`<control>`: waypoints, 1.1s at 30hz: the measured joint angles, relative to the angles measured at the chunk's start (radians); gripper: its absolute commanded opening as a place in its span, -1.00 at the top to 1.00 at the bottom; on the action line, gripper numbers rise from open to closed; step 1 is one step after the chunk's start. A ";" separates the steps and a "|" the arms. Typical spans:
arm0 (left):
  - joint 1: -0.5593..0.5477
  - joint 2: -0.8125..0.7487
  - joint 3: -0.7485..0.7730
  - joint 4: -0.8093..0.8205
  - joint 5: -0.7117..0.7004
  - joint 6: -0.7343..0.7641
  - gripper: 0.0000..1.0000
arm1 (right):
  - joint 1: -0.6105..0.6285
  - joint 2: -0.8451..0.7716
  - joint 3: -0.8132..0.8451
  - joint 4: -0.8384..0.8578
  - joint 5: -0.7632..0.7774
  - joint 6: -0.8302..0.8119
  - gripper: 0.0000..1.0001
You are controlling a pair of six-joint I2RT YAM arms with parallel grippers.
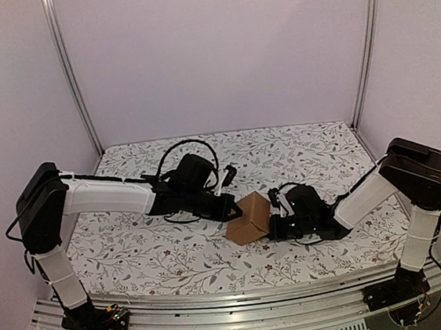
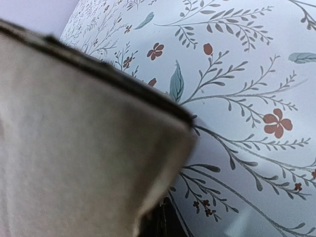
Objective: Fold the paper box
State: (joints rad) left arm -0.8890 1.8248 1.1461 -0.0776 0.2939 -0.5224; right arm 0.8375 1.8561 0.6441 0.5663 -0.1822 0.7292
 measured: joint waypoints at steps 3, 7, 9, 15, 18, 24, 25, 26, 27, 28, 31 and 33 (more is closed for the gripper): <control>0.000 0.004 0.002 -0.014 -0.014 0.005 1.00 | -0.002 -0.023 -0.026 -0.001 0.017 0.000 0.95; 0.000 0.006 0.012 -0.025 -0.022 0.014 1.00 | -0.003 -0.058 -0.055 -0.019 0.046 -0.006 0.92; 0.000 0.006 0.019 -0.027 -0.026 0.018 1.00 | -0.003 -0.080 -0.068 -0.038 0.063 -0.010 0.86; 0.004 0.006 0.036 -0.070 -0.066 0.049 1.00 | -0.008 -0.198 -0.103 -0.196 0.167 -0.047 0.81; 0.007 0.000 0.037 -0.096 -0.090 0.069 0.90 | -0.009 -0.268 -0.113 -0.293 0.228 -0.076 0.72; 0.016 -0.056 0.048 -0.157 -0.156 0.099 0.36 | -0.011 -0.417 -0.107 -0.443 0.318 -0.134 0.10; 0.018 -0.068 0.050 -0.166 -0.169 0.103 0.24 | -0.011 -0.433 -0.102 -0.461 0.329 -0.137 -0.01; 0.020 -0.082 0.053 -0.176 -0.180 0.108 0.14 | -0.012 -0.451 -0.093 -0.487 0.340 -0.151 -0.16; 0.022 -0.093 0.056 -0.185 -0.192 0.117 0.00 | -0.013 -0.470 -0.083 -0.511 0.352 -0.164 -0.33; 0.024 -0.109 0.061 -0.198 -0.206 0.114 -0.10 | -0.013 -0.493 -0.068 -0.541 0.366 -0.183 -0.53; 0.029 -0.146 0.076 -0.228 -0.248 0.128 -0.99 | -0.014 -0.542 -0.031 -0.600 0.404 -0.203 -0.97; 0.033 -0.176 0.084 -0.251 -0.279 0.134 -0.99 | -0.014 -0.581 0.000 -0.642 0.436 -0.235 -0.98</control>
State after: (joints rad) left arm -0.8558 1.6489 1.2297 -0.3286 0.0147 -0.3889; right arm 0.8238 1.2747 0.6445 -0.0757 0.2543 0.4946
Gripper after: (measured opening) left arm 0.925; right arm 0.963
